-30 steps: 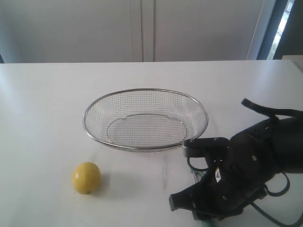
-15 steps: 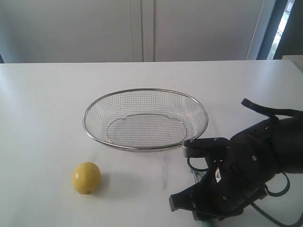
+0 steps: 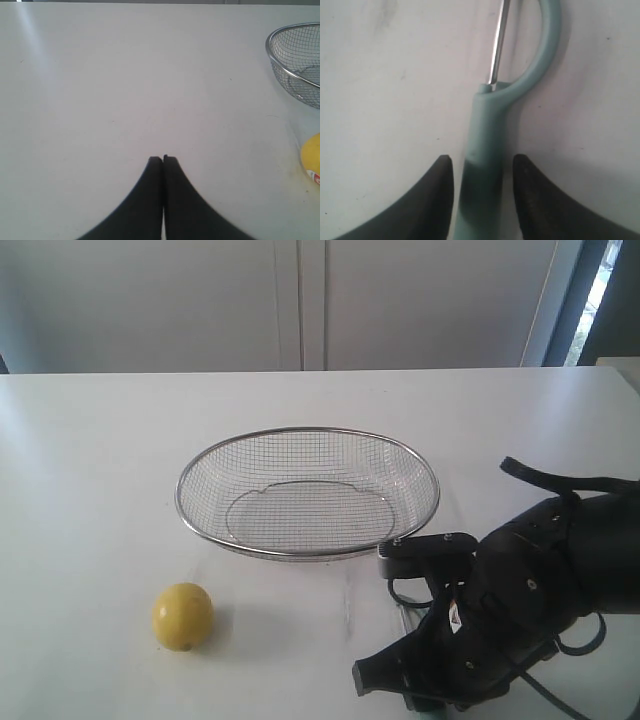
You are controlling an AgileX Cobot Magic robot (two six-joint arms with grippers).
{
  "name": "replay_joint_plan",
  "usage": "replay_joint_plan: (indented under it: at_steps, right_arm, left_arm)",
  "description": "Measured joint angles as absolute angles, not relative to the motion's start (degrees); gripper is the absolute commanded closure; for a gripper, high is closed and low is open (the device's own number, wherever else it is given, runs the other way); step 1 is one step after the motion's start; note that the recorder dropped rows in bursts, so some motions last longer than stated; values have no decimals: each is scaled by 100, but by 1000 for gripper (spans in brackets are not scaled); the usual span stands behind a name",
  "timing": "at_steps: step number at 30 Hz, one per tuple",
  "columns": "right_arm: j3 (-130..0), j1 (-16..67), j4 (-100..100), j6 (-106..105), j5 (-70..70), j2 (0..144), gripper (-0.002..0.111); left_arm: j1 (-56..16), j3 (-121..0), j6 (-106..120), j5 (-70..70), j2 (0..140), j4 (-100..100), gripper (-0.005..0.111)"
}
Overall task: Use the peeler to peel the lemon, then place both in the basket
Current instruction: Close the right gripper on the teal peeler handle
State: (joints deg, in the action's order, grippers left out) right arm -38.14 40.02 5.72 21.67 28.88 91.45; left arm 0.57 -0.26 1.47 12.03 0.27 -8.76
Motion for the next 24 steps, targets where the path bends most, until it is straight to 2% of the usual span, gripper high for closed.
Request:
replay_joint_plan:
  at_steps: [17,19,24]
  right_arm:
    - [-3737,4002,584,2206,2923,9145,70]
    - [-3726,4002,610,2206,2923,9145,73]
    - [-3703,4002,622,2206,2927,9145,92]
  left_arm:
    - [57,-26,147,1203,27,-876,107]
    - [57,-26,147,1203,27,-876,107]
    - [57,-26,147,1203,27,-876,107]
